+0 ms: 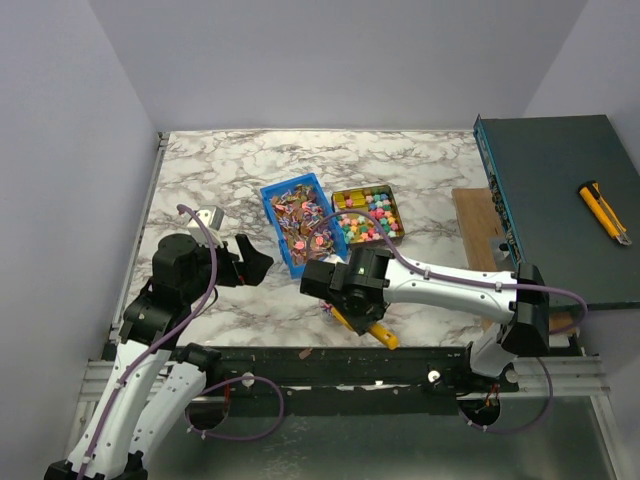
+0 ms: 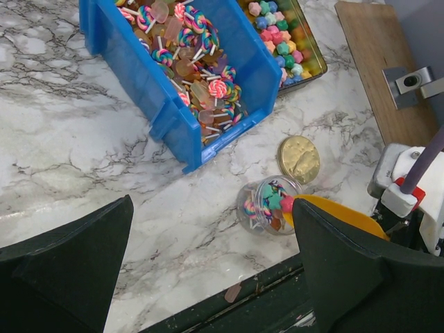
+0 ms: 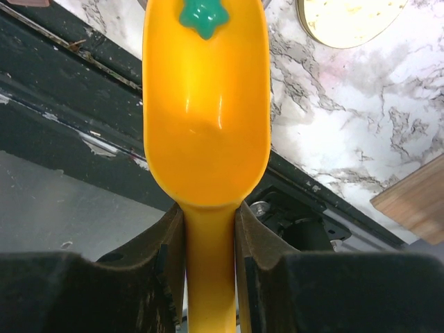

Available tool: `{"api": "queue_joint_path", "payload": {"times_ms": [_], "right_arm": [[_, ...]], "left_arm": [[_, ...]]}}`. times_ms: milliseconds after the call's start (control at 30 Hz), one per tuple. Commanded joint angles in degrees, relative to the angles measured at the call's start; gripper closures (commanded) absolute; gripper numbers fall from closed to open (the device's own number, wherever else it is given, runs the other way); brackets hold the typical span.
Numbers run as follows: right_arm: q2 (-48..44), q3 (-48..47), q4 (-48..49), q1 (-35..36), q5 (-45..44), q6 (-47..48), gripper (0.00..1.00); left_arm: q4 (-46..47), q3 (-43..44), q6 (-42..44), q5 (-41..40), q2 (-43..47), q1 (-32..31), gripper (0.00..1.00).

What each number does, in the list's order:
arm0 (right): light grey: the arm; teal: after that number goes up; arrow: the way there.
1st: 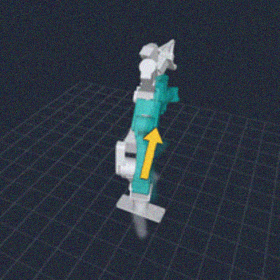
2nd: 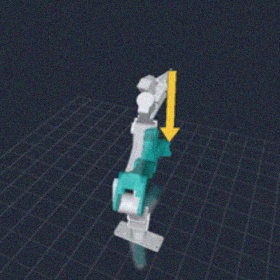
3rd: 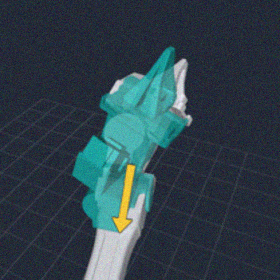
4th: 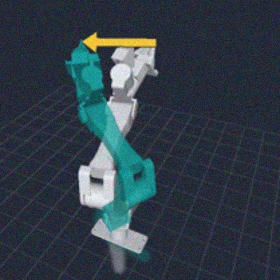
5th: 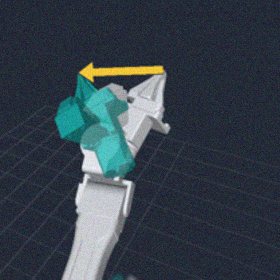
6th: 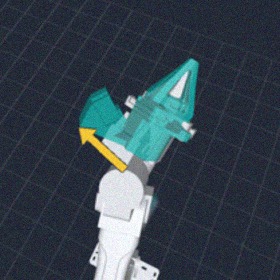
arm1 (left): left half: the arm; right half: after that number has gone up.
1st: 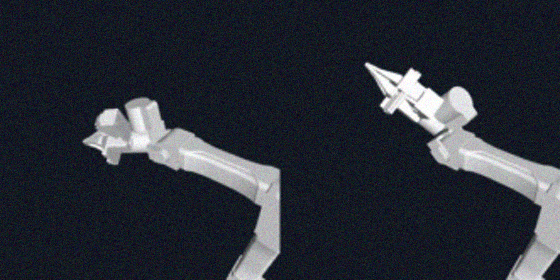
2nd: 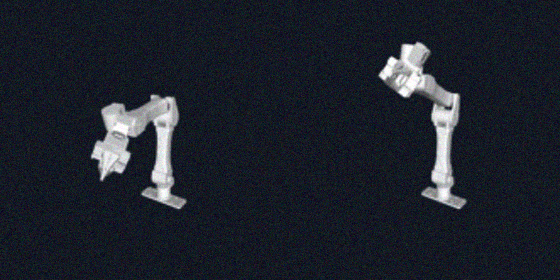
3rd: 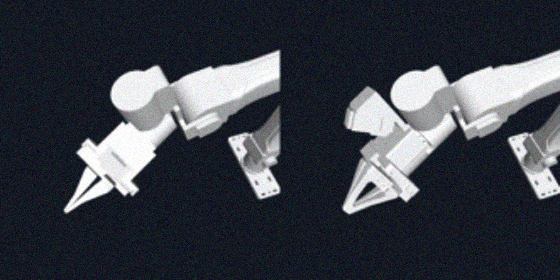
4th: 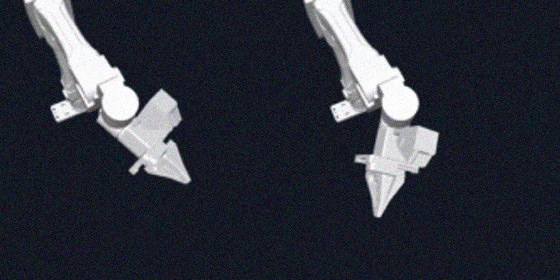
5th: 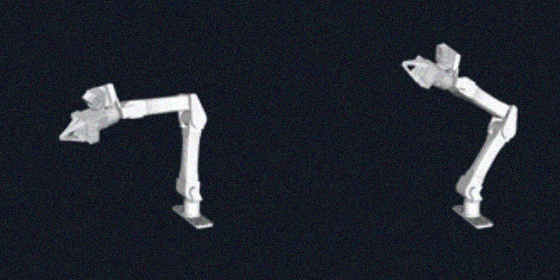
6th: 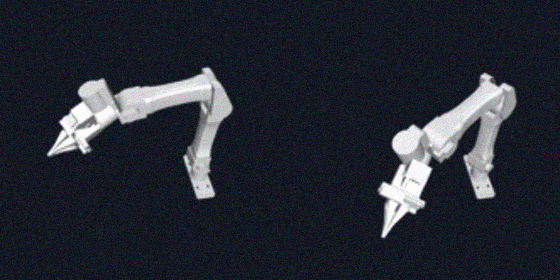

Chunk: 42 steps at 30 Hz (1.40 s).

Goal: Pack the candies
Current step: Place the fake candies in the packing bottle.

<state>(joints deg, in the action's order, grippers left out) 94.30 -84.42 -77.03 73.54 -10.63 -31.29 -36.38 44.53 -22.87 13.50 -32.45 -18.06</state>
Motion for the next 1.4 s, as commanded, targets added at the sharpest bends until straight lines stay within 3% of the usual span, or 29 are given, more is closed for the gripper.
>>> {"api": "queue_joint_path", "payload": {"times_ms": [0, 667, 933, 1367], "right_arm": [[0.2, -2.0, -4.2, 0.0, -0.2, 0.3, 0.99], [-6.9, -1.3, -4.2, -0.3, 1.8, -2.4, 0.99], [-8.3, -2.6, -4.1, -1.8, -5.0, -3.6, 0.99], [-7.5, -5.4, 1.3, -14.9, -12.8, 7.2, 0.99]], "left_arm": [[-0.4, -0.4, 0.1, 1.0, 0.6, 0.1, 0.01], [-0.4, -0.4, 0.1, 1.1, 0.0, 0.0, 0.01], [-0.4, -0.5, 0.1, 1.1, -0.2, 0.0, 0.01], [-0.3, -0.4, 0.2, 0.7, -0.6, 0.0, 0.01]]}}
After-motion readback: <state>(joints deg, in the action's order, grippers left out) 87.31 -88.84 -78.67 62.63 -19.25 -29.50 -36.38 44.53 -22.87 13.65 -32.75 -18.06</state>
